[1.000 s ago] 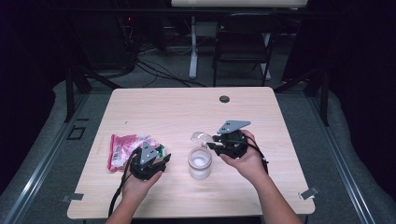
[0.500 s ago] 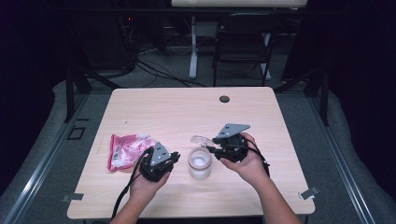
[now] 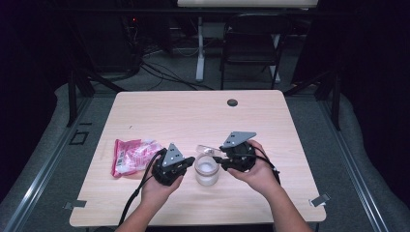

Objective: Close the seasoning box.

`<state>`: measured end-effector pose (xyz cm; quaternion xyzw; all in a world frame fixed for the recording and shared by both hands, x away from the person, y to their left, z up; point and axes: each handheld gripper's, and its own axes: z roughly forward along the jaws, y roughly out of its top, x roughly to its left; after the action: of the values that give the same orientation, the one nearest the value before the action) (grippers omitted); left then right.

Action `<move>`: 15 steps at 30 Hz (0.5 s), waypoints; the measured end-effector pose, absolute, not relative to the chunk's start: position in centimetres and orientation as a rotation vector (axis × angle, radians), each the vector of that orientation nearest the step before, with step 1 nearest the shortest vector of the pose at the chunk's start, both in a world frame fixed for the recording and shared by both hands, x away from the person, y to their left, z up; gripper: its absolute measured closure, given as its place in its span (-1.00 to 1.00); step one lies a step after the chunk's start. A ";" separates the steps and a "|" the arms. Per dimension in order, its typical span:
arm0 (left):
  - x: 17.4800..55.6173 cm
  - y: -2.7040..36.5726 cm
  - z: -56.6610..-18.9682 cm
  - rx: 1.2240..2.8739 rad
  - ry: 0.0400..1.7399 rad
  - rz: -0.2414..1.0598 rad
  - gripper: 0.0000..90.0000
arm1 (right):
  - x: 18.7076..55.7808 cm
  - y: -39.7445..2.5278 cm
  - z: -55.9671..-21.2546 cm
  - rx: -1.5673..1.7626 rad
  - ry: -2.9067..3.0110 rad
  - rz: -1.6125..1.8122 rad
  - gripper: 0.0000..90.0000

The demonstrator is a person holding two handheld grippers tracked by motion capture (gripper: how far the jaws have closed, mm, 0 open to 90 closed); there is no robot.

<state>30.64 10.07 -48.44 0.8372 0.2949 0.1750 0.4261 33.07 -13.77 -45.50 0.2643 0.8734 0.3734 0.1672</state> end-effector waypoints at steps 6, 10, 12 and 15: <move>30.9 9.6 -48.3 2.103 0.739 0.418 1.00 | 32.9 -13.6 -45.4 0.724 2.522 1.044 0.19; 31.0 9.6 -48.4 2.107 0.740 0.411 1.00 | 32.8 -13.6 -45.2 0.709 2.554 1.039 0.16; 31.0 9.5 -48.5 2.114 0.742 0.404 1.00 | 32.7 -13.6 -45.1 0.712 2.560 1.038 0.15; 31.0 9.4 -48.6 2.120 0.744 0.398 1.00 | 32.6 -13.6 -45.1 0.719 2.584 1.049 0.17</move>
<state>31.01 9.44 -48.62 0.8446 0.2963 0.1584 0.4168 32.62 -13.56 -45.06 0.2474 0.8896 0.3612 0.1304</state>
